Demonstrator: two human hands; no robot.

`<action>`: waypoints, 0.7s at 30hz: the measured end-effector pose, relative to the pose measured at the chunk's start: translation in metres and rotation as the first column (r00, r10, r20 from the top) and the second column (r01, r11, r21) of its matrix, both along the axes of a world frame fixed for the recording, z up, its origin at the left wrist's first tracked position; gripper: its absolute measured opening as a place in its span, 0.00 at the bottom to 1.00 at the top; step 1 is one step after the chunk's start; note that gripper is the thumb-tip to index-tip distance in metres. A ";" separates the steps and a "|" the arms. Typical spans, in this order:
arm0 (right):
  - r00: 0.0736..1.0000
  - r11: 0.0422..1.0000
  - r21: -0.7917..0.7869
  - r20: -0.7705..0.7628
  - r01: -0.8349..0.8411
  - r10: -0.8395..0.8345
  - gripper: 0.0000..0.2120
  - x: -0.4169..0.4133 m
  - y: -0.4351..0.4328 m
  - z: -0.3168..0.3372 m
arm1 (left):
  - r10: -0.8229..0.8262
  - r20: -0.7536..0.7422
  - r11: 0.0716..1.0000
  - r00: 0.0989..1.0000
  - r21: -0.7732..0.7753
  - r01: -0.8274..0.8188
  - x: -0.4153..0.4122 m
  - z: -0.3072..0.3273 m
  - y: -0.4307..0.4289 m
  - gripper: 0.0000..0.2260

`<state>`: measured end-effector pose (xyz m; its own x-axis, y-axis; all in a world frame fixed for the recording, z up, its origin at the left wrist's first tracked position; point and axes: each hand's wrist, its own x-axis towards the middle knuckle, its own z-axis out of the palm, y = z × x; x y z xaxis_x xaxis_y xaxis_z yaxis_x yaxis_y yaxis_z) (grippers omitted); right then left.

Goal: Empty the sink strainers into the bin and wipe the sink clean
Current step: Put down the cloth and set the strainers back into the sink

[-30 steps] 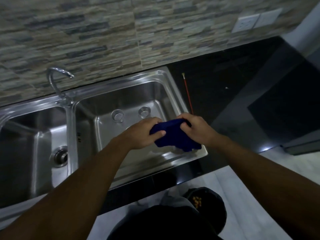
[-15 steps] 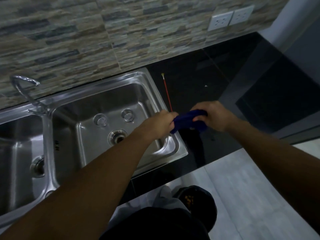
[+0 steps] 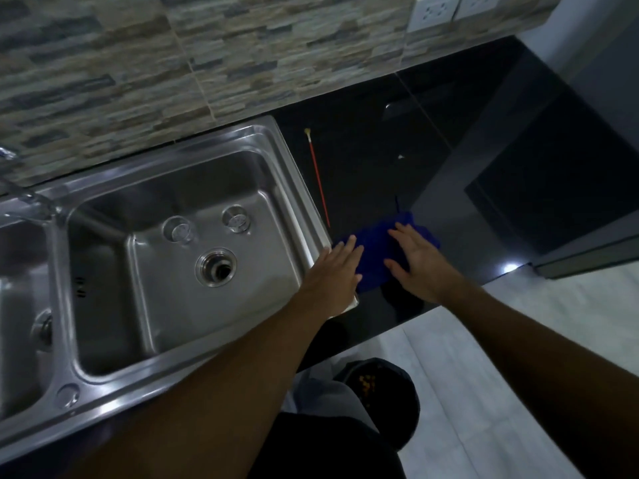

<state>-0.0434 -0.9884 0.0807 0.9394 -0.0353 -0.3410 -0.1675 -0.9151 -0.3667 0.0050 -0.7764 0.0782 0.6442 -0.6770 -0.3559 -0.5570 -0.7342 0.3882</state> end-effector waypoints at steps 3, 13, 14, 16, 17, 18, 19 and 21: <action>0.999 0.991 -0.131 -0.043 -0.011 0.005 0.36 0.001 0.015 -0.021 | 0.014 0.013 0.995 1.000 0.094 -0.015 -0.001 -0.010 -0.005 0.31; 0.992 0.963 -0.270 -0.123 -0.007 -0.027 0.38 0.023 0.028 -0.013 | -0.036 -0.113 0.998 0.993 0.052 0.042 0.024 -0.005 -0.003 0.33; 0.994 0.963 -0.268 -0.087 0.036 -0.061 0.37 0.024 0.036 -0.008 | -0.018 -0.146 1.000 0.989 -0.003 0.018 0.025 -0.004 0.002 0.32; 0.995 0.972 -0.214 0.054 0.097 -0.088 0.35 0.024 0.055 0.000 | 0.061 -0.129 0.992 0.990 -0.104 -0.075 0.025 -0.004 0.019 0.28; 0.991 0.982 -0.160 0.113 0.096 -0.078 0.34 0.024 0.065 0.002 | 0.133 -0.091 0.980 0.987 -0.135 -0.144 0.025 -0.003 0.032 0.28; 0.987 0.993 -0.092 0.146 0.077 -0.064 0.33 0.025 0.075 0.003 | 0.219 -0.040 0.963 0.975 -0.155 -0.223 0.026 -0.003 0.047 0.27; 0.986 0.998 -0.021 0.158 0.051 -0.047 0.33 0.027 0.085 0.005 | 0.304 0.006 0.940 0.953 -0.165 -0.299 0.027 -0.004 0.065 0.28; 0.987 0.997 0.079 0.164 -0.016 0.003 0.31 0.033 0.108 0.005 | 0.422 0.061 0.900 0.905 -0.152 -0.409 0.031 -0.005 0.106 0.27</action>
<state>-0.0104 -0.8806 0.0859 0.9828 -0.0050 -0.1845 -0.0908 -0.8833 -0.4600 0.0358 -0.6701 0.0737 0.9021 -0.3776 -0.2090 -0.2498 -0.8517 0.4608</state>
